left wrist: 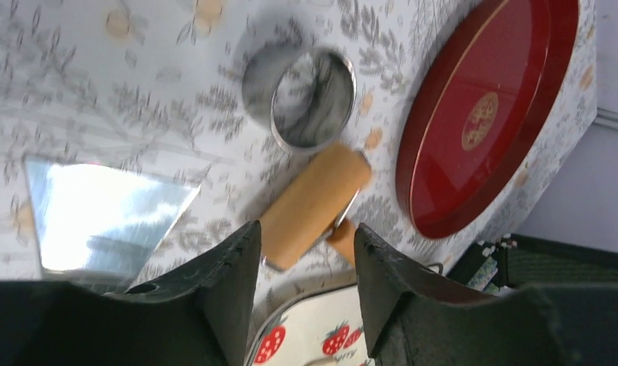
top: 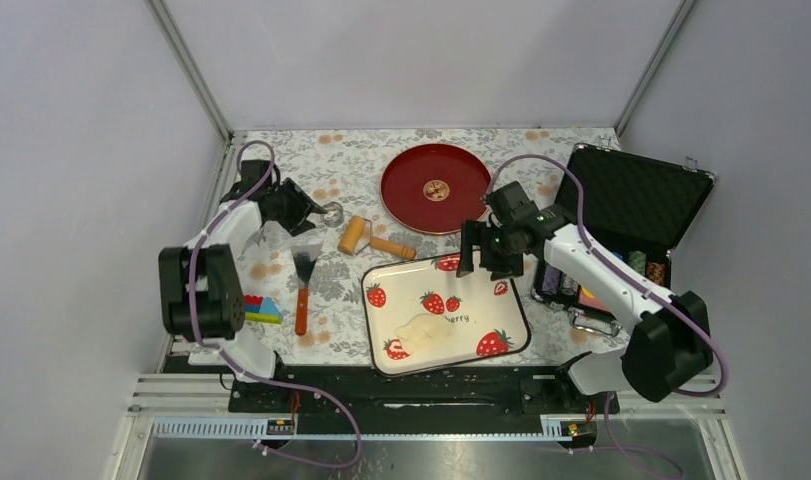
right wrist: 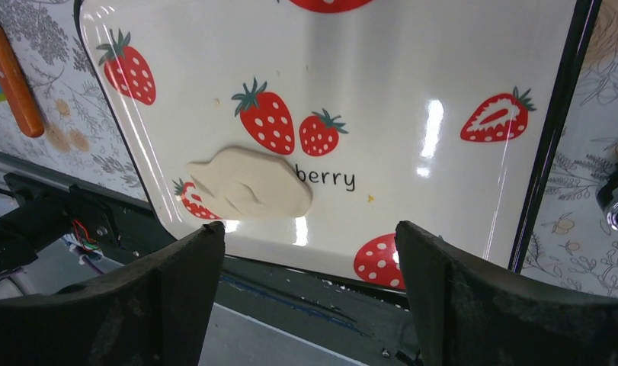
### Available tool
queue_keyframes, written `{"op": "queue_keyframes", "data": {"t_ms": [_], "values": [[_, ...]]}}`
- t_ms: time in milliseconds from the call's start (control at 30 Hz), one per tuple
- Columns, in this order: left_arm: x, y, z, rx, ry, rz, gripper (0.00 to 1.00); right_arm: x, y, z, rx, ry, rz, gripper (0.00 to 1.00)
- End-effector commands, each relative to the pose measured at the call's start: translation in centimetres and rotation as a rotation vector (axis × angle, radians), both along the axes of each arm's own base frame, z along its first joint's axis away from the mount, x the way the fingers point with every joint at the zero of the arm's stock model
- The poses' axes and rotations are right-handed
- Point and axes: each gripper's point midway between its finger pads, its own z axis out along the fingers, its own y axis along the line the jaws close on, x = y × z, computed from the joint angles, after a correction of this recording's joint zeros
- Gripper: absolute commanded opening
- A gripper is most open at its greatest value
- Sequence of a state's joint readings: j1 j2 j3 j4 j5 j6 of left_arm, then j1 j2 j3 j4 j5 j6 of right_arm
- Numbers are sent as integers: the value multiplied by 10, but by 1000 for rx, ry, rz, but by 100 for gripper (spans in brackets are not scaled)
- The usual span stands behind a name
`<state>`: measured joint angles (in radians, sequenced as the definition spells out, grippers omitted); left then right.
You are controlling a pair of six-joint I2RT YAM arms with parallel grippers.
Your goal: Roll out the dumpling wrappers from the dough
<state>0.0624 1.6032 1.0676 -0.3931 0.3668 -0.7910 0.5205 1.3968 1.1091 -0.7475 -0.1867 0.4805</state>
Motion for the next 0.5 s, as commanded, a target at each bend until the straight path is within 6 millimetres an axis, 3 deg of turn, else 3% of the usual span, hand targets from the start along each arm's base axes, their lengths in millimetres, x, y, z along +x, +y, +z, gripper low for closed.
{"op": "queue_keyframes", "data": {"t_ms": [0,100,233,467], "values": [[34,10,0,53,-2,-12,47,-14,-4,-2,41,21,-8,89],[53,14,-7,79,17,-21,40,-22,-8,-11,45,60,-5,90],[66,19,-28,126,83,-36,39,-29,-12,-21,34,111,-10,89],[73,10,-50,155,132,-97,33,-25,-13,-23,57,140,-15,90]]}}
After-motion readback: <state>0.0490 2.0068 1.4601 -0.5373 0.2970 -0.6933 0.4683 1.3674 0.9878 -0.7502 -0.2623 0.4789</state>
